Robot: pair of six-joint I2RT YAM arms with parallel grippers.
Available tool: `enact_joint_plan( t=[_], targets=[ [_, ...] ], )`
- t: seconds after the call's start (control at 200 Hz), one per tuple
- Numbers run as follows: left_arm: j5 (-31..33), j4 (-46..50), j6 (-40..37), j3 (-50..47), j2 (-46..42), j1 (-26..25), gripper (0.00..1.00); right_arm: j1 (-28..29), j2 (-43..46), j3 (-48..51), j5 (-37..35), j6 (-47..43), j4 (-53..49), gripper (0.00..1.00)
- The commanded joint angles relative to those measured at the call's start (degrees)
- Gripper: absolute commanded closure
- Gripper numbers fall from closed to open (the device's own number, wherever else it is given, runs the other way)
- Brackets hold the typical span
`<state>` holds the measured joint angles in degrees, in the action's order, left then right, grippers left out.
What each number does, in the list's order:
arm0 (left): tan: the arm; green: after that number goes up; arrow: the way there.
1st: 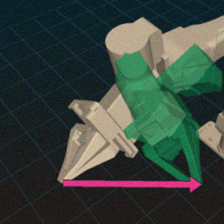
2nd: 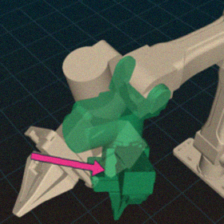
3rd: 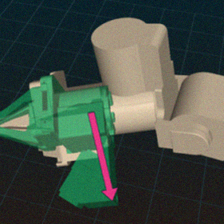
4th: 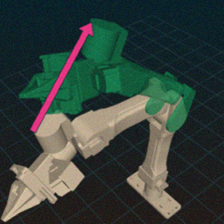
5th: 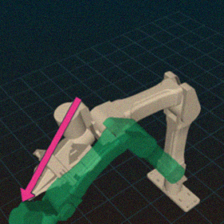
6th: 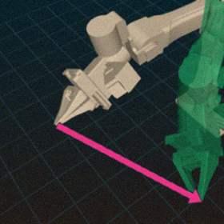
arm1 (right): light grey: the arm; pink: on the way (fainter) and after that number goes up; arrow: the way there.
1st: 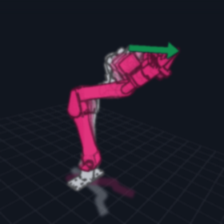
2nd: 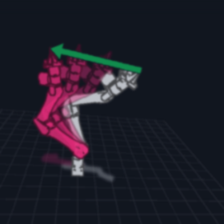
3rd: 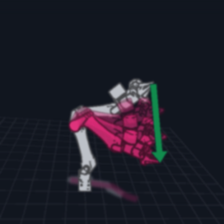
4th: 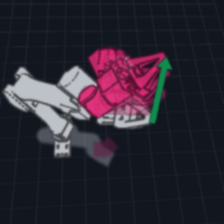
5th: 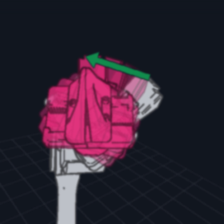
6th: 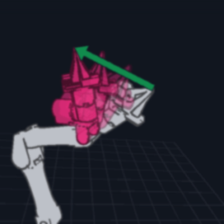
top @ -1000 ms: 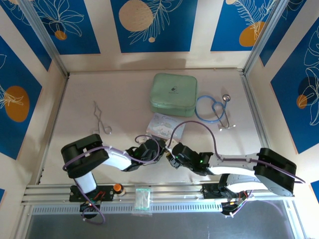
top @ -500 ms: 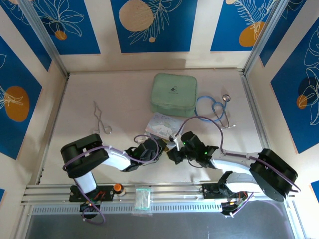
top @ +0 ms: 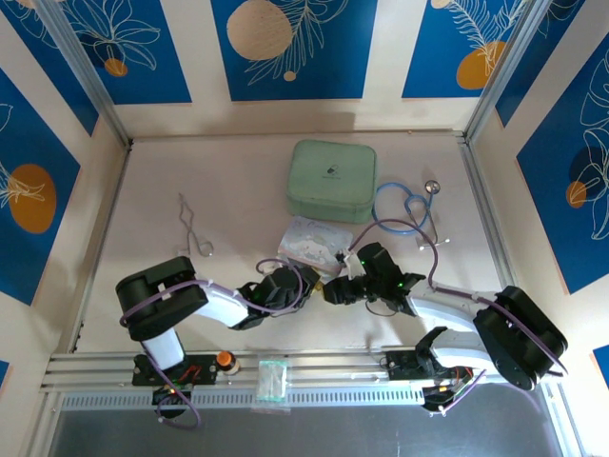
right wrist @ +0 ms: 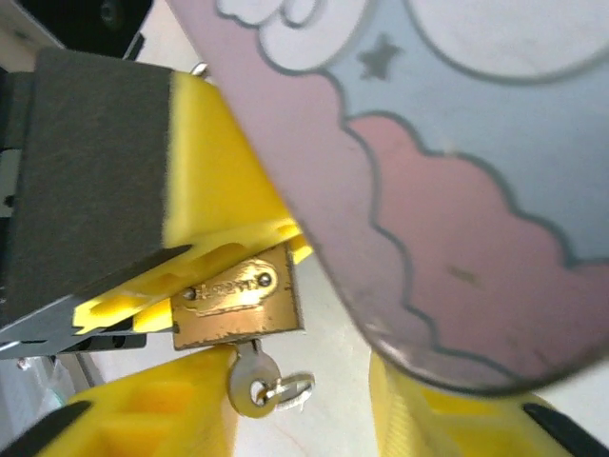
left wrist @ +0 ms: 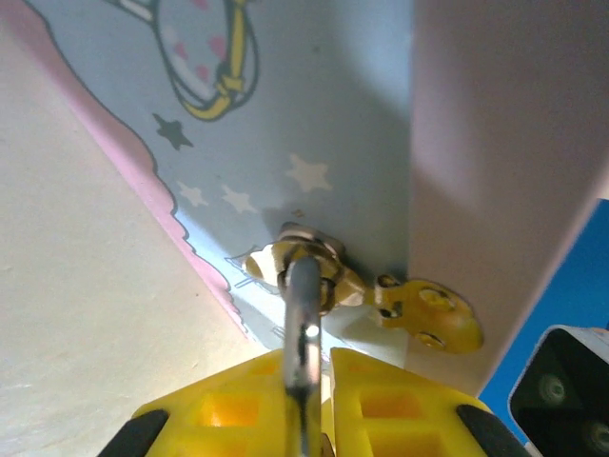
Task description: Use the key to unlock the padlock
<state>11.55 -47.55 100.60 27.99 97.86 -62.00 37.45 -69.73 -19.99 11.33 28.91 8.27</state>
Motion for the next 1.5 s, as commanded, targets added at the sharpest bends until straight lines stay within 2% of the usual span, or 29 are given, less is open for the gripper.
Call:
enact_joint_plan(
  t=[0.0,0.065,0.175,0.28,0.46,0.6,0.74,0.835,0.971,1.251,1.391,1.496],
  targets=[
    [-1.4,2.6,-0.6,-1.3,-1.7,-0.9,1.0,-1.3,2.4,0.9,-3.9,2.7,0.1,0.53],
    [-1.4,4.9,-1.2,-0.9,-2.2,-0.9,1.0,-1.3,4.0,2.1,-5.4,4.8,0.9,0.46],
    [-1.2,8.0,-2.4,-0.3,-2.9,-0.9,1.0,-1.2,5.2,2.9,-8.0,7.1,1.3,0.44],
    [-1.6,12.9,-4.6,0.2,-3.4,-0.3,1.0,-1.2,5.3,2.6,-11.3,9.3,0.3,0.38],
    [-4.6,18.9,-12.8,1.0,-2.7,0.6,1.0,-0.6,3.4,0.4,-19.9,16.8,-4.2,0.37],
    [-4.2,31.5,-19.6,3.9,-4.7,0.8,0.99,1.1,-0.1,-1.3,-22.4,18.3,-3.1,0.37],
    [0.3,49.8,-27.1,8.9,-7.2,0.8,0.94,4.4,-4.2,-7.1,-28.9,17.6,-9.5,0.37],
    [0.7,53.7,-31.2,9.5,-7.8,1.6,0.85,4.6,-6.0,-8.1,-28.8,17.8,-8.9,0.37],
    [2.7,59.4,-34.5,11.5,-7.1,1.5,0.8,4.3,-7.5,-8.3,-28.0,18.3,-8.1,0.37],
    [9.2,69.7,-37.1,15.3,-7.4,0.4,0.72,4.2,-7.2,-8.0,-27.9,18.8,-8.9,0.37],
    [12.4,75.7,-39.3,18.2,-7.1,-0.5,0.73,4.1,-7.2,-7.8,-27.7,19.2,-8.9,0.37],
    [12.5,76.4,-39.4,18.8,-6.7,-1.2,0.73,4.1,-7.4,-7.6,-27.7,19.3,-8.7,0.37]
  ],
)
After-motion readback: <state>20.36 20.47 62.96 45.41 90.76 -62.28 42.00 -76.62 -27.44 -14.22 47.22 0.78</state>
